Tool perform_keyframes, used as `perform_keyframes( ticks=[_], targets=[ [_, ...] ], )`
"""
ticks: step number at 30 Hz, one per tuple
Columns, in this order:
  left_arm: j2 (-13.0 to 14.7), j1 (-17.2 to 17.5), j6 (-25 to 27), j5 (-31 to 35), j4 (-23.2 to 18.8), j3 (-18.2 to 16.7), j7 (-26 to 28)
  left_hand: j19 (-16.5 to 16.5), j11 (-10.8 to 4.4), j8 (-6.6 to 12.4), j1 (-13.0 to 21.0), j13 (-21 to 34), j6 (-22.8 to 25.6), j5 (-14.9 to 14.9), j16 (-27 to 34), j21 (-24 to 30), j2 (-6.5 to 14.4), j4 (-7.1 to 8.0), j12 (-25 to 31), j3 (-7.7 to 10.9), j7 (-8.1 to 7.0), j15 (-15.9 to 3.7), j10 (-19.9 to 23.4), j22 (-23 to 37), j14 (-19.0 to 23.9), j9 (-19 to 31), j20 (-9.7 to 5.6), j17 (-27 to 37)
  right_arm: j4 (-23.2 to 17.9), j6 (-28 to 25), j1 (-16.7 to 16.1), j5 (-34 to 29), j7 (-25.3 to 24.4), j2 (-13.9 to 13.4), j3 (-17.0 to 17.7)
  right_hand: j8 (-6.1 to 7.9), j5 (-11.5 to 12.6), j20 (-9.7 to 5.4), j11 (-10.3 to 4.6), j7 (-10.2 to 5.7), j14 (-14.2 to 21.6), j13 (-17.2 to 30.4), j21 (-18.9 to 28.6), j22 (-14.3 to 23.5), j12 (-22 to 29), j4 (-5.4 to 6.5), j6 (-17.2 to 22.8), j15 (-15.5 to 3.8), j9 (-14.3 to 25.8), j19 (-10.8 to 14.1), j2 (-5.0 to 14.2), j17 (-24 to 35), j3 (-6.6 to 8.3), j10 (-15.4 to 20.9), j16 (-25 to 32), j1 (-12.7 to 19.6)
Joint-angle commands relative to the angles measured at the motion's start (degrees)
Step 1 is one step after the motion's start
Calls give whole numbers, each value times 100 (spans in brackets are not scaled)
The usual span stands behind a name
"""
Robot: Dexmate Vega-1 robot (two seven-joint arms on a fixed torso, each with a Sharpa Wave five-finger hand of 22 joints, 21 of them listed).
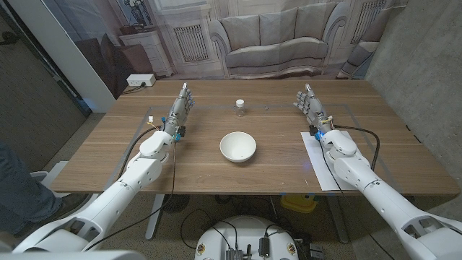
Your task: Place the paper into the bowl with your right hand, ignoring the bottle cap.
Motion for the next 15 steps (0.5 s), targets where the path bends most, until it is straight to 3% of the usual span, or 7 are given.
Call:
perform_keyframes(
  ticks=[1, 15],
  targets=[
    [-223, 175, 146, 325, -215, -344, -12, -9, -32, 40, 67, 7, 21, 52, 46, 52, 14, 29, 45, 0, -25, -32, -7, 27, -5, 20, -433, 14, -27, -109, -257, -607, 378, 702, 806, 25, 18, -198, 11, 7, 45, 15, 15, 9, 27, -13, 46, -13, 15, 30, -8, 28, 29, 52, 24, 56],
    [-390, 275, 380, 564, -361, -571, -117, 49, -40, 77, 137, 2, 150, 89, 78, 83, 77, -10, 98, 15, -17, -22, 133, 24, 104, 16, -406, 8, -397, -196, -562, -948, 604, 917, 1274, 28, 25, -191, 1, 1, 92, 18, -27, 12, 39, -31, 83, -27, 12, 56, 15, 24, 34, 106, 25, 81]
  ],
)
